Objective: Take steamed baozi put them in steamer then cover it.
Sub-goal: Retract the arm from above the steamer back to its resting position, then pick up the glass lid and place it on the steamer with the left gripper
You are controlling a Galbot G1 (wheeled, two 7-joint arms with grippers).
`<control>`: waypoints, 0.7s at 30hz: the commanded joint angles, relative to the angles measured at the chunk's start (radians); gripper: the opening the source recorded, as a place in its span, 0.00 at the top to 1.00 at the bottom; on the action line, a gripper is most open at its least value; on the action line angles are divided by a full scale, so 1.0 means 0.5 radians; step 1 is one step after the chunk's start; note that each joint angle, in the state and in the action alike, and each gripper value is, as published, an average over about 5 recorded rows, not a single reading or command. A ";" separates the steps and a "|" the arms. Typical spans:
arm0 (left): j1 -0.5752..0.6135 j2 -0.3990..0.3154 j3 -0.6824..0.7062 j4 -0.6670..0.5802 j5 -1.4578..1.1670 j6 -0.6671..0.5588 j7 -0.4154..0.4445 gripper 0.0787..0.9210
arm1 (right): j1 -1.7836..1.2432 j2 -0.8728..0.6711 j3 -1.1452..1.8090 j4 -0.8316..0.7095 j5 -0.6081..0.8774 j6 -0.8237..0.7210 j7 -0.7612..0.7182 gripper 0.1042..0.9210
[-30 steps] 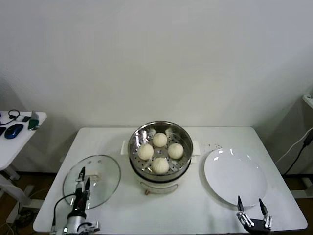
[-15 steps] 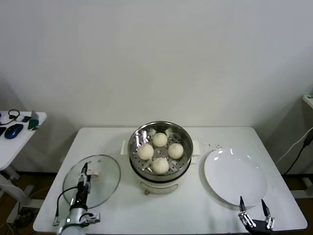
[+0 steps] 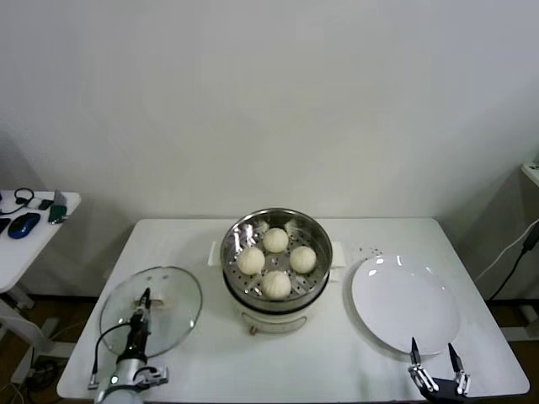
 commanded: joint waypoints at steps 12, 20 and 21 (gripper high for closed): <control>0.149 0.513 0.081 -1.044 -0.759 0.477 0.460 0.93 | -0.023 -0.003 0.062 0.080 -0.145 -0.096 0.054 0.12; -0.095 0.917 0.274 -1.430 -1.034 0.967 0.787 0.93 | -0.004 -0.016 0.062 0.086 -0.180 -0.127 0.076 0.12; -0.152 0.931 0.336 -1.460 -1.037 1.018 0.815 0.93 | -0.001 -0.016 0.061 0.084 -0.180 -0.124 0.076 0.12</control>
